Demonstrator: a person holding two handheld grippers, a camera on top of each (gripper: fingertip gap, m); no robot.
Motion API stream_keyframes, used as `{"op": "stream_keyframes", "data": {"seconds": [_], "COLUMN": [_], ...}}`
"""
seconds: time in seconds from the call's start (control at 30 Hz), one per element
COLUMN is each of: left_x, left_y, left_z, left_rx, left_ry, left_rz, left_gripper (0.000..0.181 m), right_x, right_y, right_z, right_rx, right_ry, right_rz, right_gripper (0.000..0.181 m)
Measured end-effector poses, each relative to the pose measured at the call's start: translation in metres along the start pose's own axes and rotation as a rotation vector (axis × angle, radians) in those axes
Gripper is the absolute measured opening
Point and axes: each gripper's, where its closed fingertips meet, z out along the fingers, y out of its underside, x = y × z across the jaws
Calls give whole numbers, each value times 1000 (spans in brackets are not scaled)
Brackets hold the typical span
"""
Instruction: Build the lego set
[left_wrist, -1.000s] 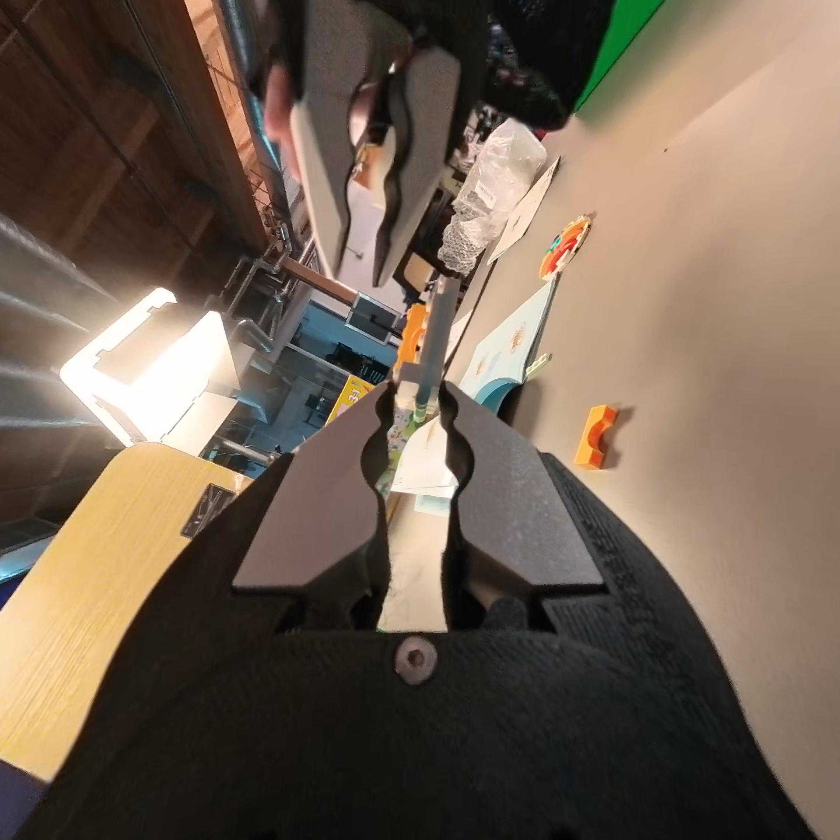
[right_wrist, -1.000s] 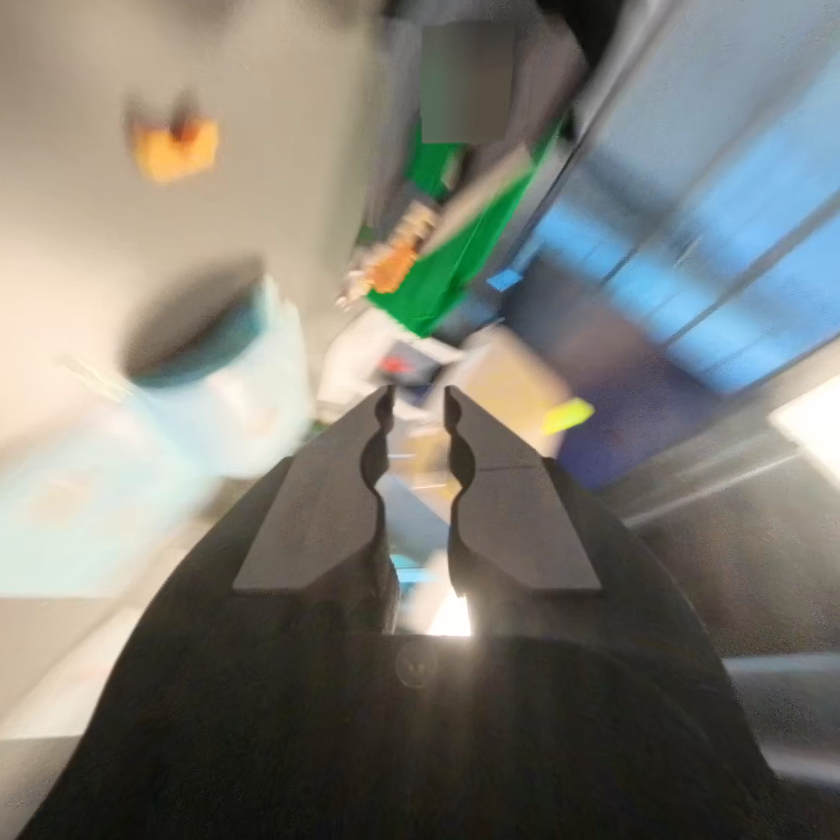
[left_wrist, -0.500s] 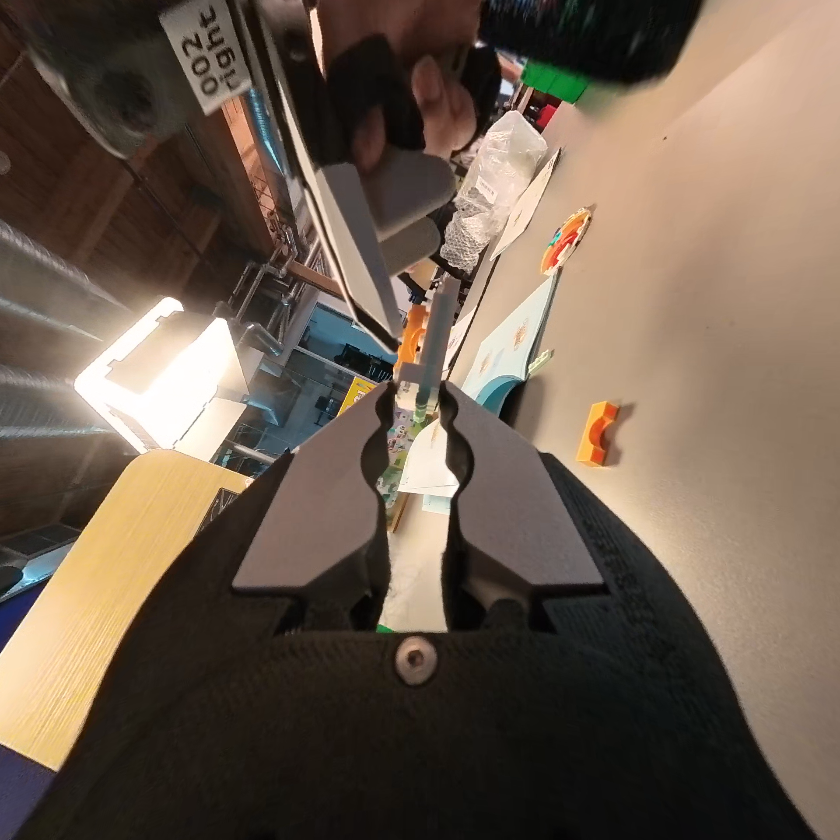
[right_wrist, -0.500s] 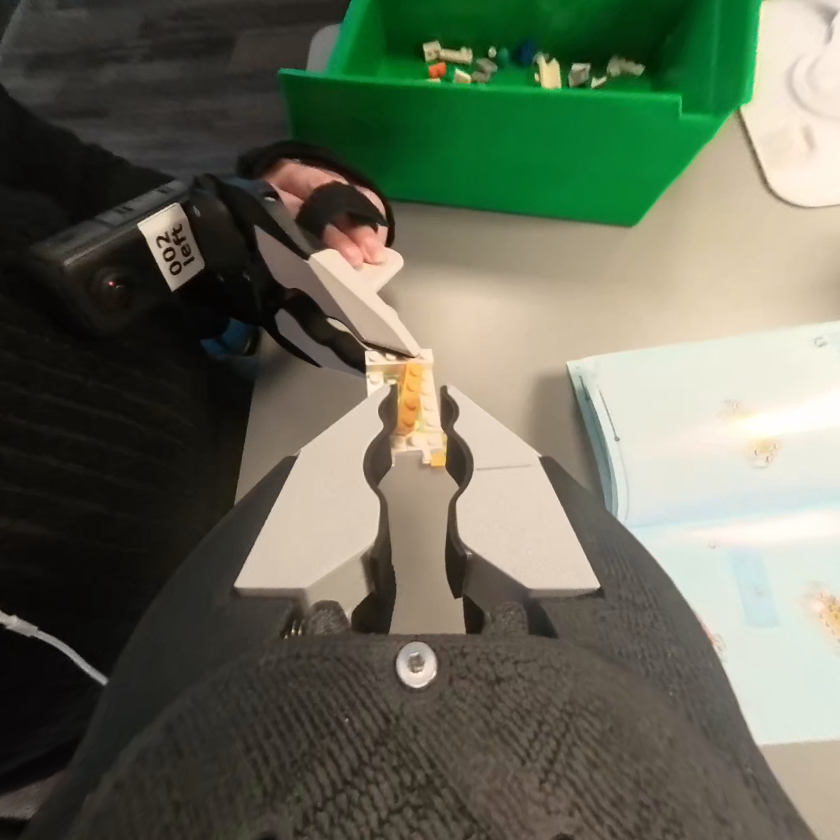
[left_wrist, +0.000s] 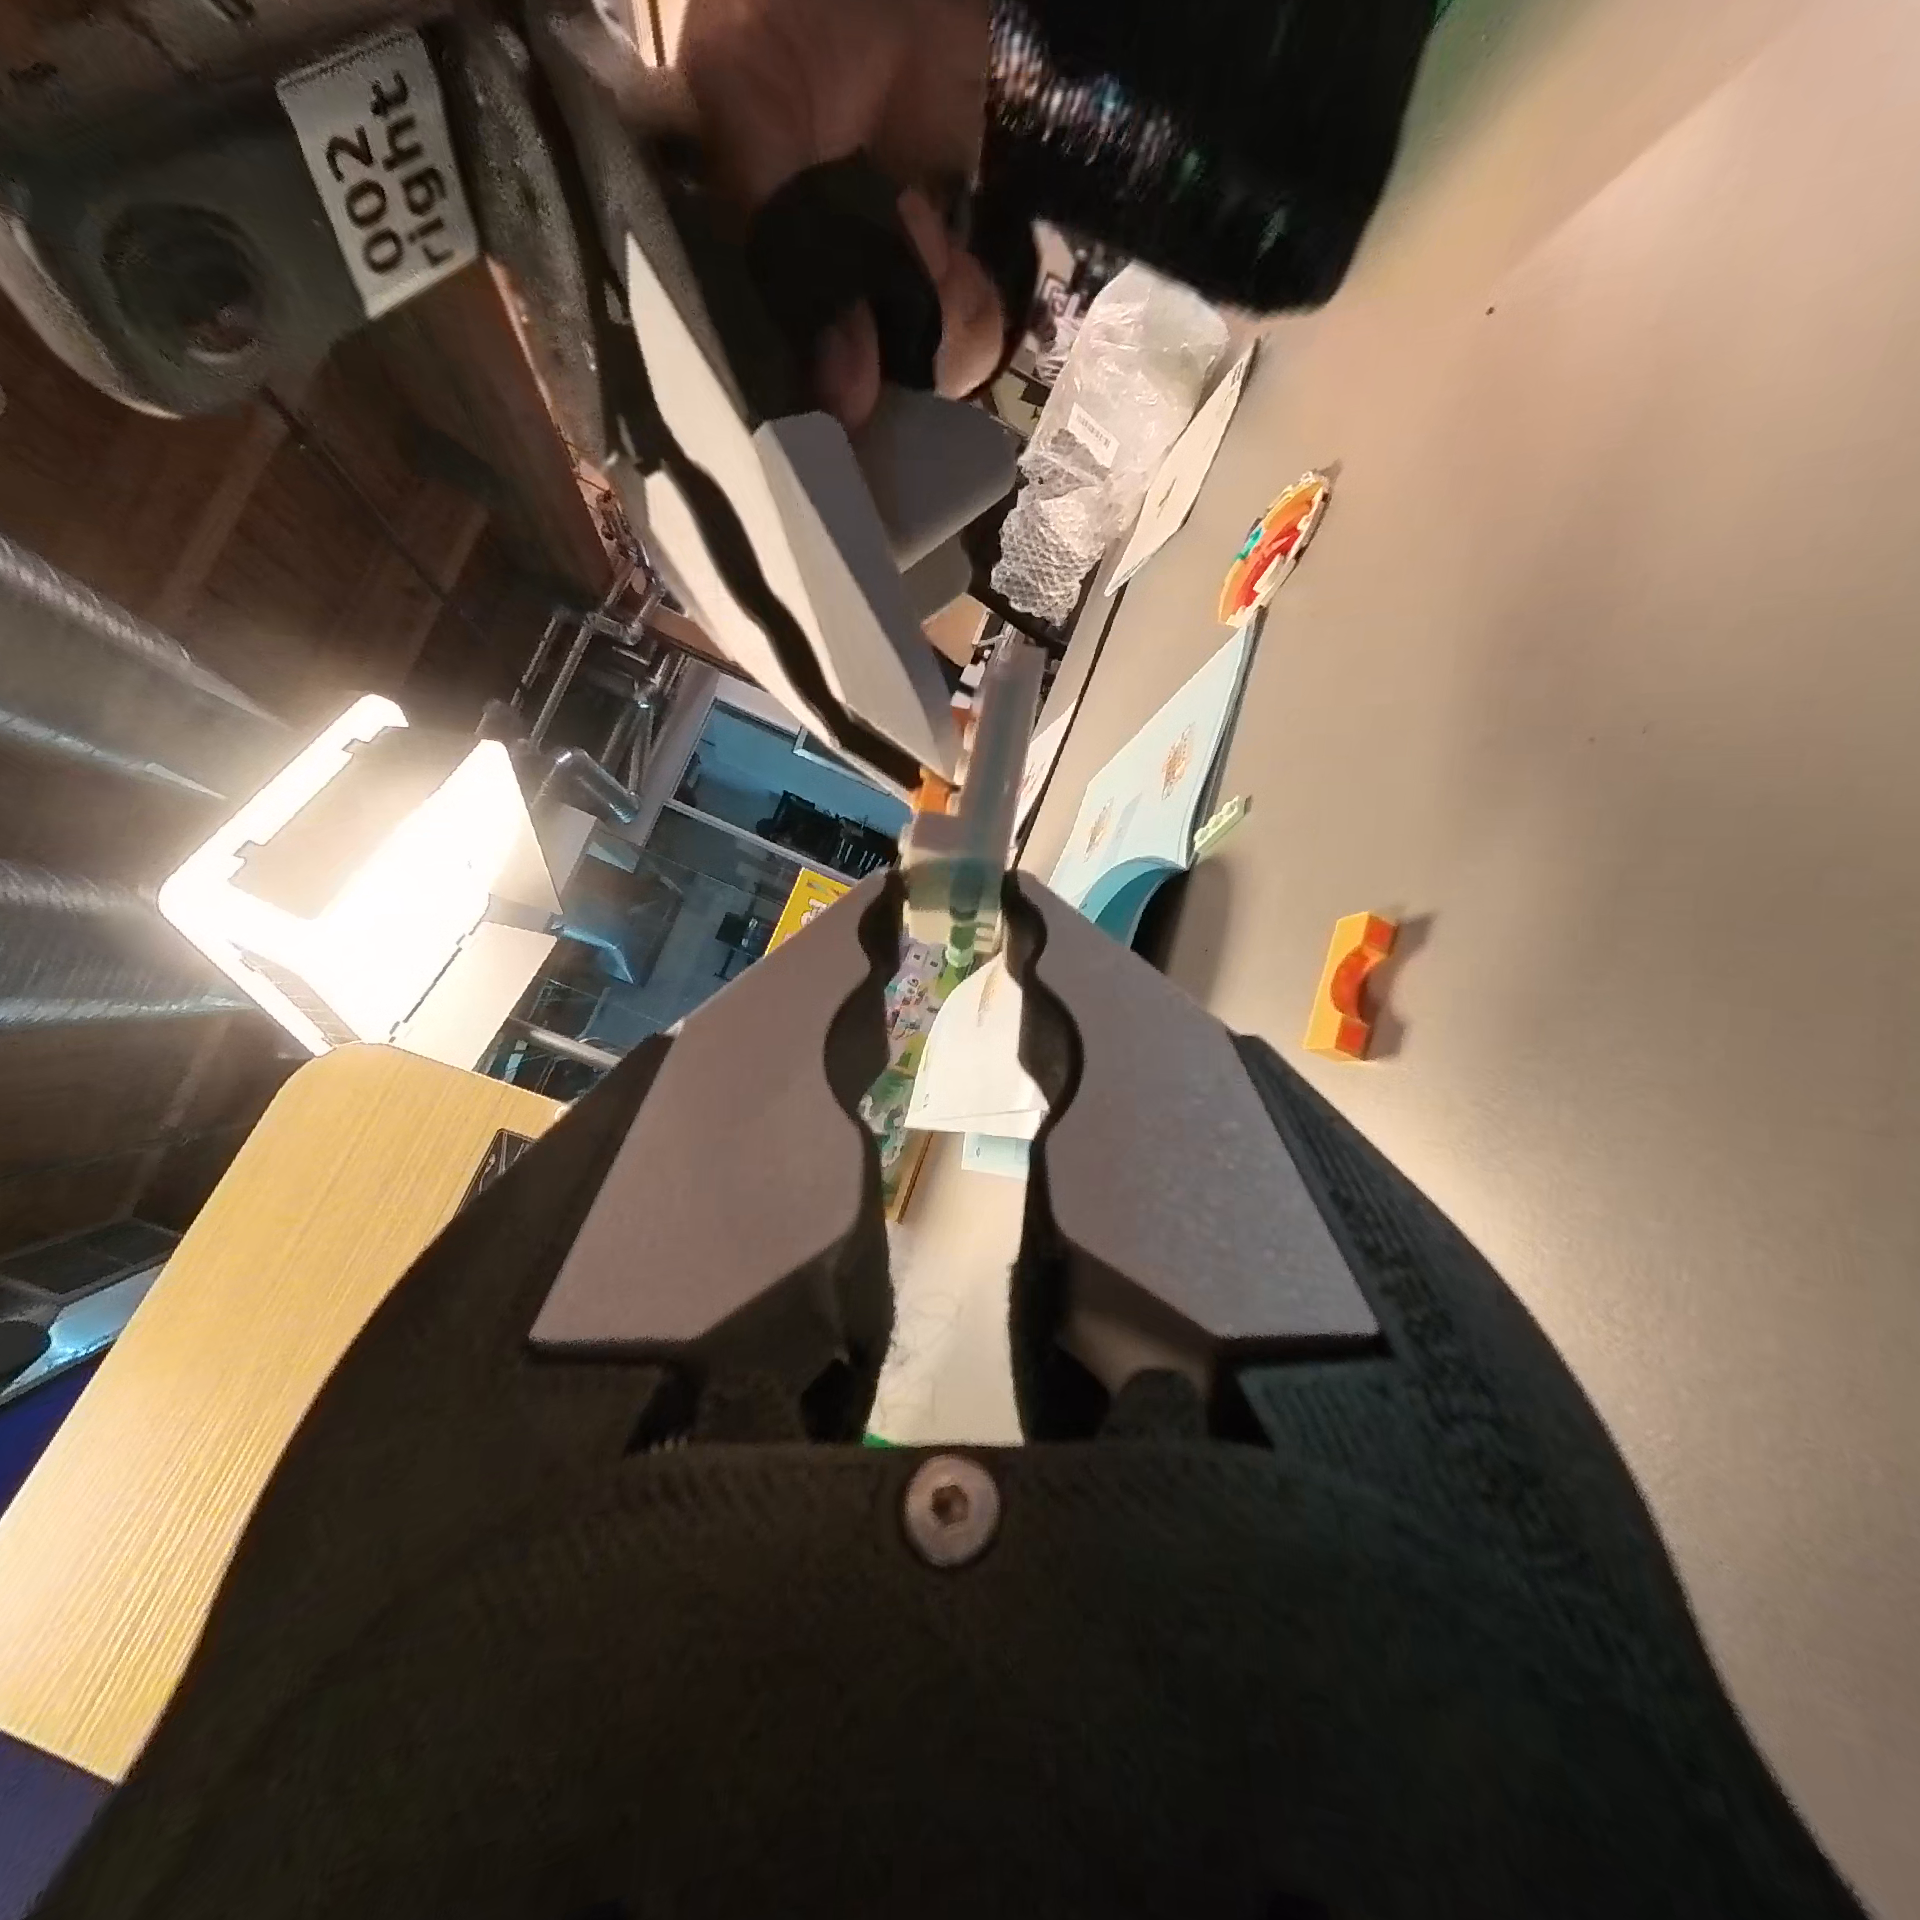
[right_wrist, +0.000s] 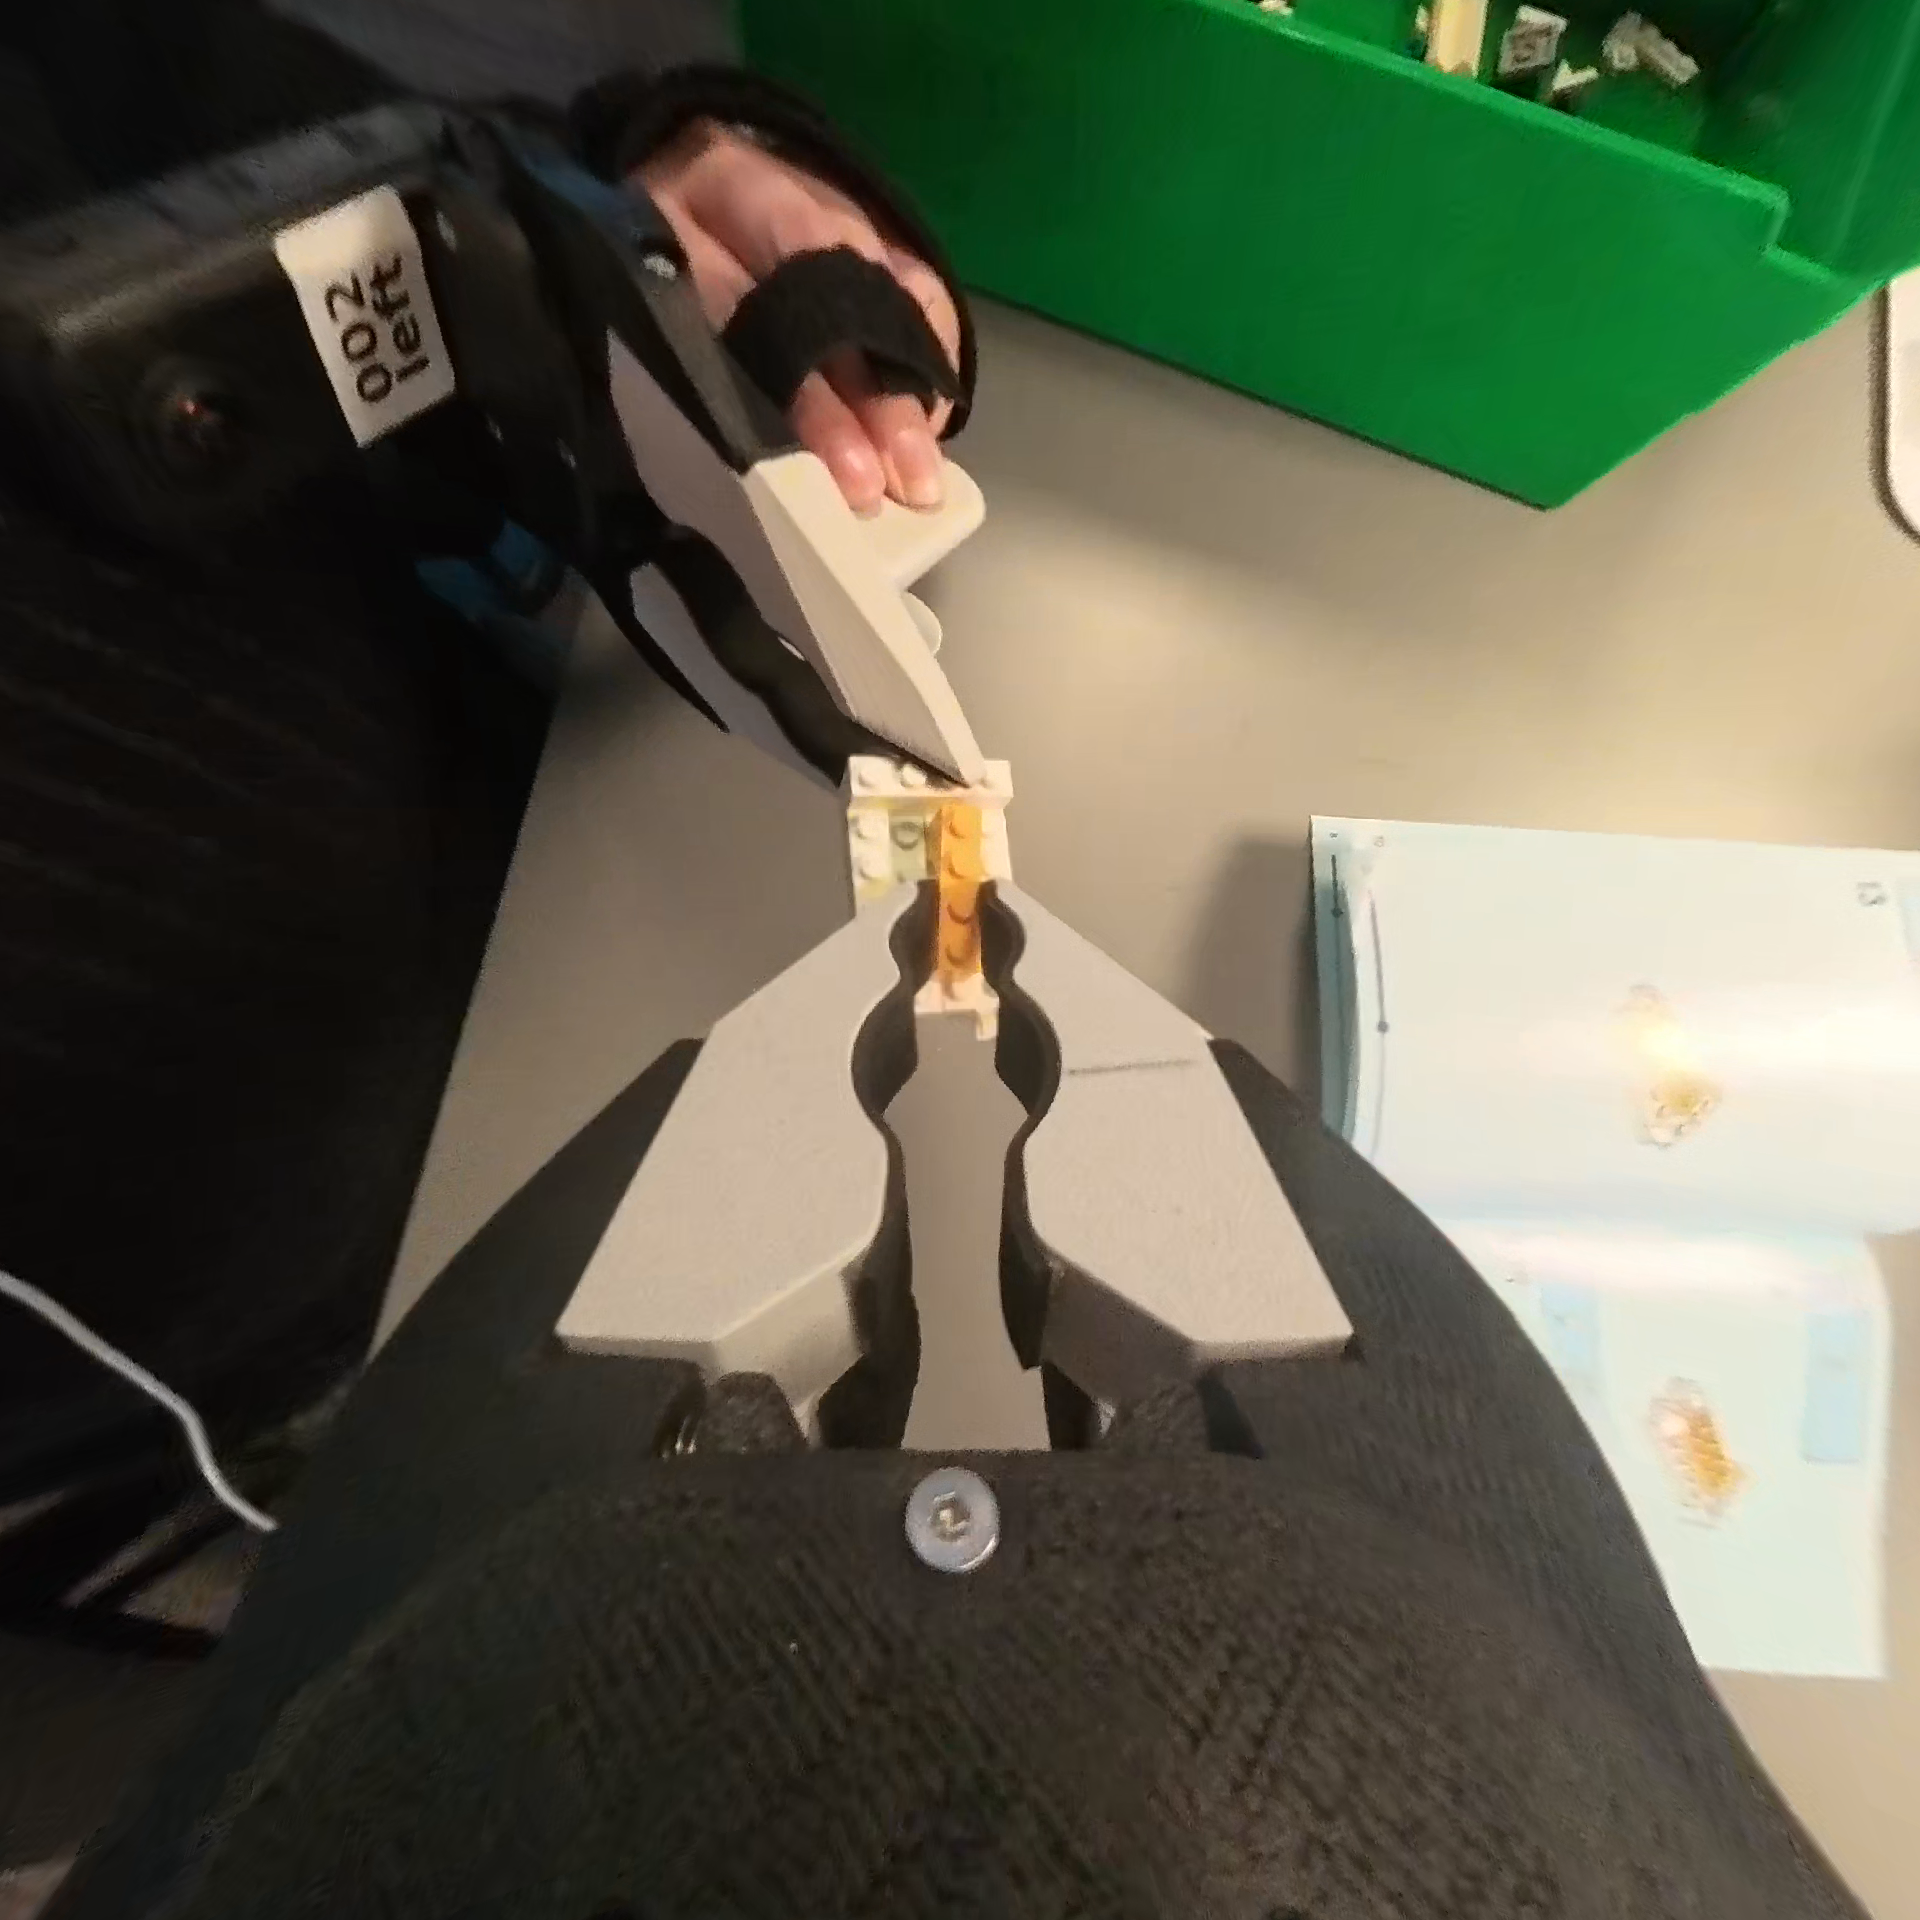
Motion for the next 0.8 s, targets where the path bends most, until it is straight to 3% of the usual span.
{"op": "stream_keyframes", "data": {"seconds": [0.17, 0.8], "left_x": [1, 2], "left_y": [-3, -4], "left_z": [0, 0], "left_rx": [19, 25], "left_ry": [9, 14], "left_rz": [1, 6], "left_gripper": [18, 18], "right_x": [-2, -4], "right_y": [1, 1], "right_z": [-4, 1], "right_rx": [-20, -15], "right_ry": [-31, -96], "right_rz": [-126, -106], "right_gripper": [7, 7]}}
